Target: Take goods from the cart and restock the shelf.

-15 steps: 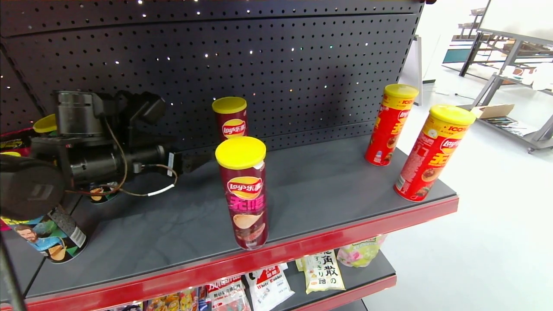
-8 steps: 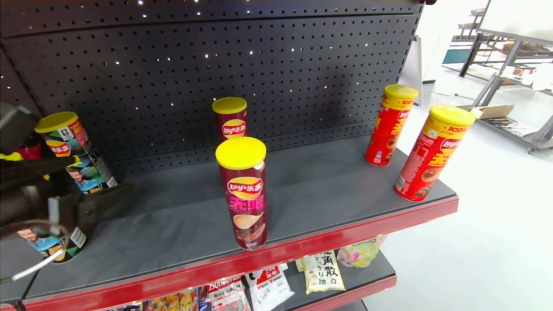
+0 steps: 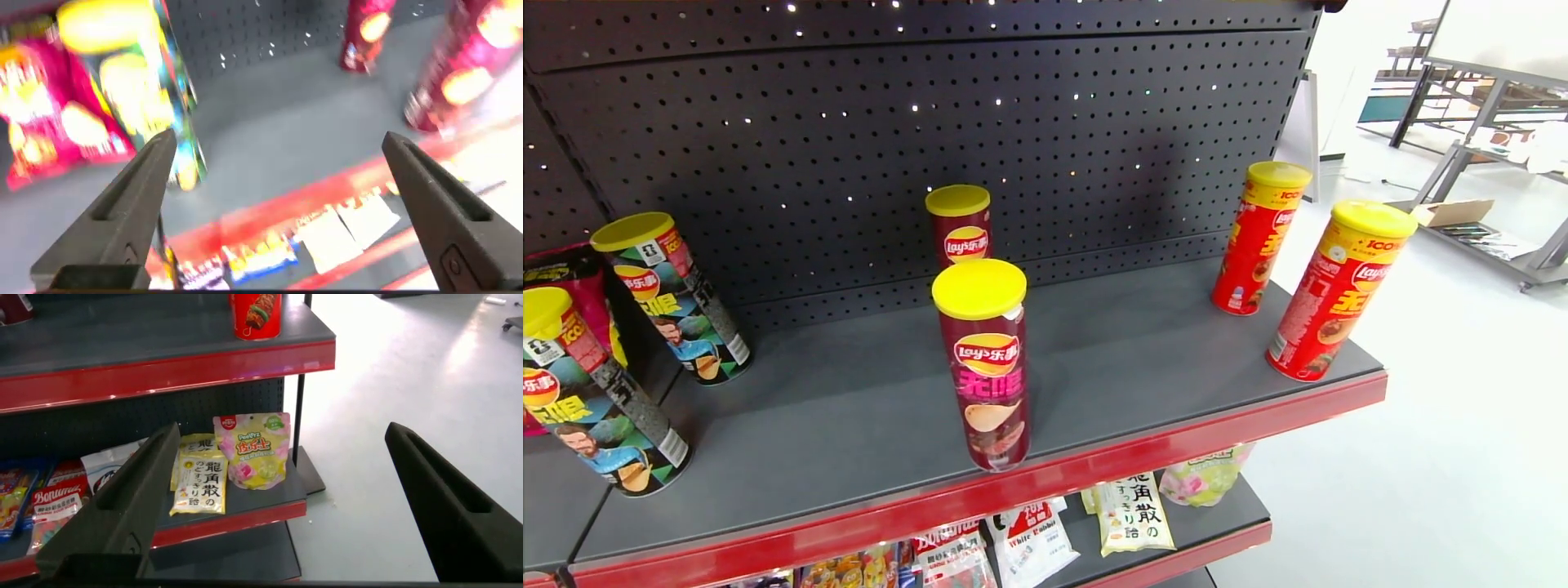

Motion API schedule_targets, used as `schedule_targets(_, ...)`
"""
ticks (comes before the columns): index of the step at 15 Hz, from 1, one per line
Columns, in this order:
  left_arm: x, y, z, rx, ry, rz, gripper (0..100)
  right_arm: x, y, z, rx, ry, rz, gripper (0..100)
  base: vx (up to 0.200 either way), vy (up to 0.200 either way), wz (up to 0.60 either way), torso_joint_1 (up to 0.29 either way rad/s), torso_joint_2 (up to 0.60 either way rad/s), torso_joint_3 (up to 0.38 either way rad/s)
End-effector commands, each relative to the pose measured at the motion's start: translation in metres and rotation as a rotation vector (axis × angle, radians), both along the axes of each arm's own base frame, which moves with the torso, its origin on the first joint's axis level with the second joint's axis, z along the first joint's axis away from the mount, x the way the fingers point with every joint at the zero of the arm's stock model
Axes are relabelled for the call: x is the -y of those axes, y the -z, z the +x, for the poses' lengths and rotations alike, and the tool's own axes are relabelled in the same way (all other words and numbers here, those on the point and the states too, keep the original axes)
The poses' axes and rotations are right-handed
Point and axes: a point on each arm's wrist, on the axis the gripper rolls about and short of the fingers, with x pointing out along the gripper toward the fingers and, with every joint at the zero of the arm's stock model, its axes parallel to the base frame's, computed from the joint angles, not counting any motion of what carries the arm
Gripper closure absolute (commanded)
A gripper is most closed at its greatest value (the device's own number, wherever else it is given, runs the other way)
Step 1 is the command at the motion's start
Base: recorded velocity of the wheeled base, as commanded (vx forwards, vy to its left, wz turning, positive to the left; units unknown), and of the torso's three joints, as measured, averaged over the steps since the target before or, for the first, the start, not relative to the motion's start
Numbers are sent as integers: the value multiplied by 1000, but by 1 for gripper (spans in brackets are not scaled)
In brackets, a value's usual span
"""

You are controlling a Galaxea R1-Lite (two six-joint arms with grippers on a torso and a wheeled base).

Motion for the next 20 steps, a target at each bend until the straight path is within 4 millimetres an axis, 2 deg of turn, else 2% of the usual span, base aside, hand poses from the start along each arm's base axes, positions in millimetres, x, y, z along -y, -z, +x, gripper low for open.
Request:
schedule_targets(1,-2,27,-22,82,8,-60,0,0,0,0,-2,0,-1,0,0,0,0,0,0,0)
schedule_targets(4,-2,30,-20,72,-6,-145,0,0,0,0,-2,-1,-1,0,0,0,0,0,0,0)
schedule_targets(8,-2,36,-18,50,-26,-123,0,0,0,0,-2,0,-5,0,0,0,0,0,0,0)
schedule_targets(15,-2,41,-16,33,-30,-106,0,0,0,0,-2,-1,-5,0,0,0,600,1,4,1)
schedule_targets(20,-1,49,-12,5,-26,-104,0,0,0,0,-1,-3,-7,0,0,0,0,0,0,0)
